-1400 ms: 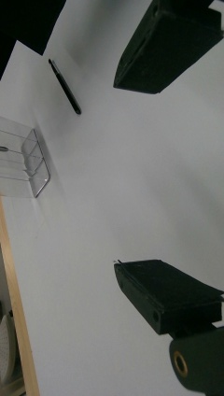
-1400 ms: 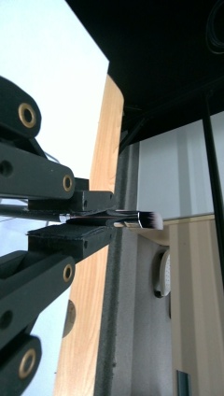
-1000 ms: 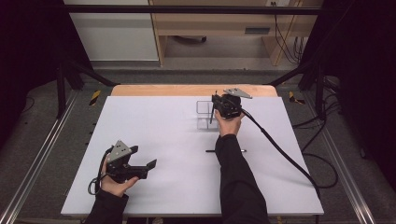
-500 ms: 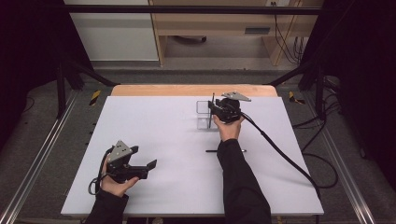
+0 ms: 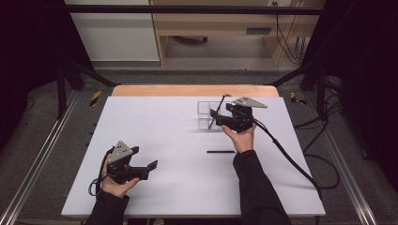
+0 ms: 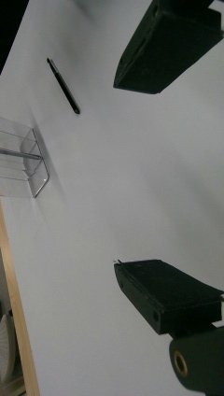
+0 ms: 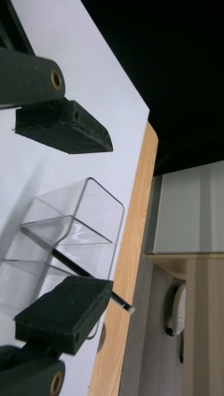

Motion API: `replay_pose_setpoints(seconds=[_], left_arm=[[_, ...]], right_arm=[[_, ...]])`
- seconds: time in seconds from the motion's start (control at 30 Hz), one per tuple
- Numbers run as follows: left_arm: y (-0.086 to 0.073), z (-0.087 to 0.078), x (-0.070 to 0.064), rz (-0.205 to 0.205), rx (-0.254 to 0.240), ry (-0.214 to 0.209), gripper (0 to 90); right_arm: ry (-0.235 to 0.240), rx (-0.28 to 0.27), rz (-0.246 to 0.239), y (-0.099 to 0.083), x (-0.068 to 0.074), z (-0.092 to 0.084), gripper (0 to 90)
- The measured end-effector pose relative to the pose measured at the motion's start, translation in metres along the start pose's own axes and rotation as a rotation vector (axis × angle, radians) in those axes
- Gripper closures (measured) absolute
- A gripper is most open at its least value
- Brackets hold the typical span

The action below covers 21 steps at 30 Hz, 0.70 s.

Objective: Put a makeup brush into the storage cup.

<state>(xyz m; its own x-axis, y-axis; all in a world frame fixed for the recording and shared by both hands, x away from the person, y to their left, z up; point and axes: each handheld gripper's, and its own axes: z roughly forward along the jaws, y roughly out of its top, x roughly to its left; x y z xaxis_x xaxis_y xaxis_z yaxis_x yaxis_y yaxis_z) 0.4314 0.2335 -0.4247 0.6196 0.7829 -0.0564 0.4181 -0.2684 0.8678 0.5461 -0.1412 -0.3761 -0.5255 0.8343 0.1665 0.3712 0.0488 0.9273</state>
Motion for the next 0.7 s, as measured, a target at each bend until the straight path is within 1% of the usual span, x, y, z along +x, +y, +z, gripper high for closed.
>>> replay_pose_setpoints(seconds=[0.17, 0.33, 0.43, 0.57, 0.63, 0.7], left_arm=[[0.0, 0.001, 0.0, 0.002, 0.003, 0.001, 9.3], [0.0, 0.001, -0.001, 0.008, 0.006, 0.003, 9.3], [0.0, 0.001, -0.001, 0.01, 0.009, 0.004, 9.3], [0.0, 0.002, -0.002, 0.011, 0.01, 0.006, 9.3], [0.0, 0.002, -0.002, 0.014, 0.012, 0.007, 9.2], [0.0, 0.002, -0.002, 0.015, 0.014, 0.007, 9.1]], right_arm=[[0.009, 0.03, -0.037, -0.007, -0.001, -0.019, 22.3], [0.031, 0.076, -0.059, -0.02, -0.003, -0.036, 21.6], [0.018, 0.094, -0.08, -0.03, -0.004, -0.044, 21.7], [0.032, 0.104, -0.071, -0.041, -0.006, -0.053, 21.4], [0.035, 0.101, -0.069, -0.045, -0.006, -0.056, 21.4], [0.039, 0.118, -0.068, -0.047, -0.008, -0.057, 20.4]])
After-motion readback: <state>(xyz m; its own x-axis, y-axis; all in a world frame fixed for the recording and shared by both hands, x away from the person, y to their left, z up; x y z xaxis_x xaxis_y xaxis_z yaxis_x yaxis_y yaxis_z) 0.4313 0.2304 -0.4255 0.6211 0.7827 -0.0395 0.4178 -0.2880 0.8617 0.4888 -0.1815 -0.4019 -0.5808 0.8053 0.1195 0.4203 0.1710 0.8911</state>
